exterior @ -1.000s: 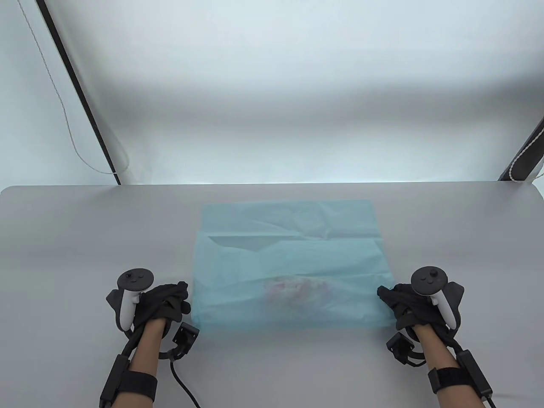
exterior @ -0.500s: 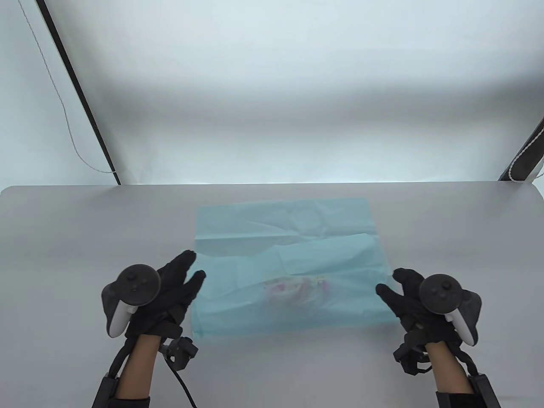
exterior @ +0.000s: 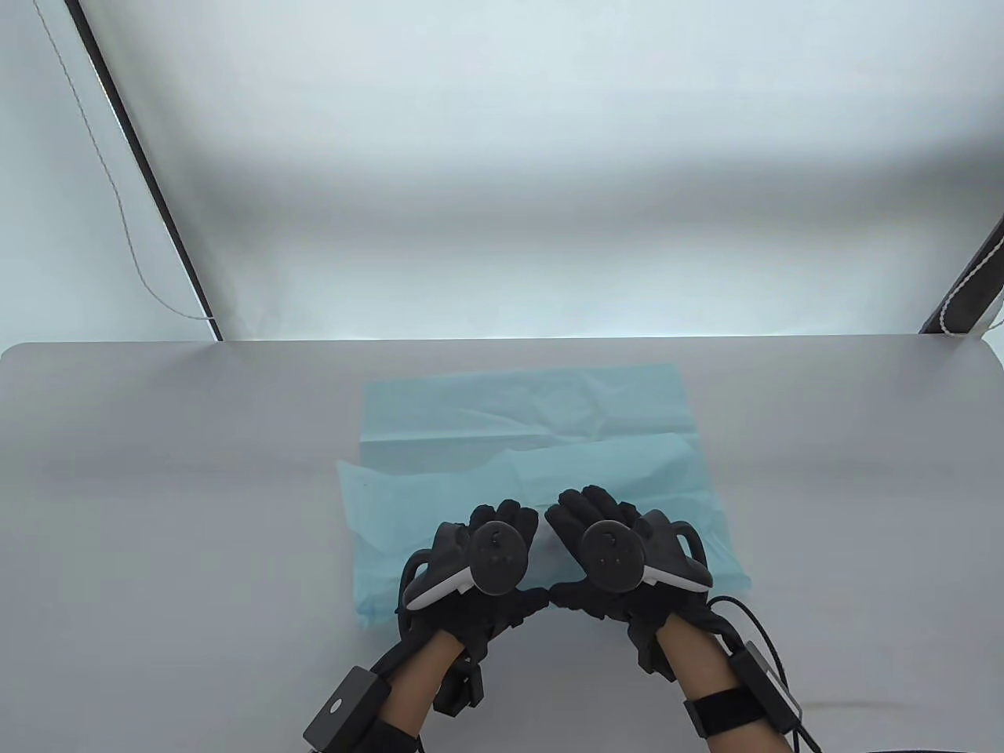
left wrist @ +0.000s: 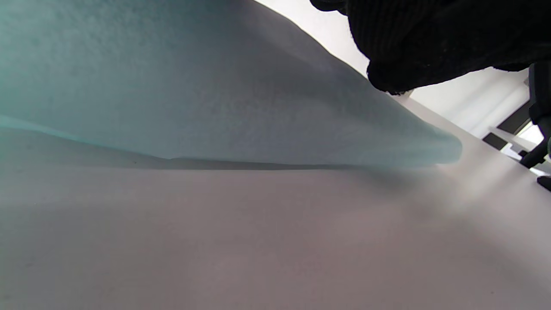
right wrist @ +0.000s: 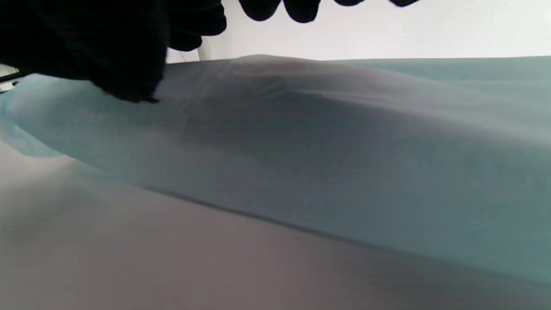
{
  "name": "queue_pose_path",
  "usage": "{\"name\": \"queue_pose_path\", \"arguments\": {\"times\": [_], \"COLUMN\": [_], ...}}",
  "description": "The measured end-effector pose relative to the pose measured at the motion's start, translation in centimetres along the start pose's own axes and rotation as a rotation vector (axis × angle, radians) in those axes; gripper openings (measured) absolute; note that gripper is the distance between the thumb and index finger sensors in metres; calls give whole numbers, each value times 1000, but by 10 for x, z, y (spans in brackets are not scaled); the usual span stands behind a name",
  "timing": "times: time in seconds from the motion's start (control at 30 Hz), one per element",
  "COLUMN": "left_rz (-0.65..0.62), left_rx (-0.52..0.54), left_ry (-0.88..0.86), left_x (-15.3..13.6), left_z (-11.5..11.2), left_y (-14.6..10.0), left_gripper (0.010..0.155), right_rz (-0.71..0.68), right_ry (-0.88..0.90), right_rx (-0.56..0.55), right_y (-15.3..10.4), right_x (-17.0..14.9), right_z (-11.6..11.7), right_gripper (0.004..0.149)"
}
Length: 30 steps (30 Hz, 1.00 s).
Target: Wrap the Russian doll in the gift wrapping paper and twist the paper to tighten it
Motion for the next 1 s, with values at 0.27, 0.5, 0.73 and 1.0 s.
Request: {"name": "queue_pose_path", "arguments": {"times": [0.27, 0.5, 0.73, 1.0], "left_rz": [30, 36, 11, 11], "left_rx": [-95, -84, -102, -105], "left_ry": [232, 262, 265, 313], "left_x": [1, -1, -1, -2], "left_z": [-15, -18, -23, -24], "left_y": [29, 31, 32, 29], "left_gripper": [110, 111, 108, 107], "right_rz": [52, 57, 51, 39], "right_ry": [-136, -261, -278, -208], "right_rx": [80, -4, -34, -51], "right_y": [19, 19, 17, 15], "right_x": [-6, -2, -4, -8], "right_z": [29, 34, 42, 38], "right_gripper": [124, 120, 110, 110]}}
Point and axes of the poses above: the tracker on the back of each hand, its own x axis roughly to the thumb side, its own y axis roughly from the wrist to the fingertips, z = x × y, the point moved 4 cm from there along y, roughly from the wrist to the fingertips, and after that the axes turned 8 degrees about y, right-handed, at the moved point
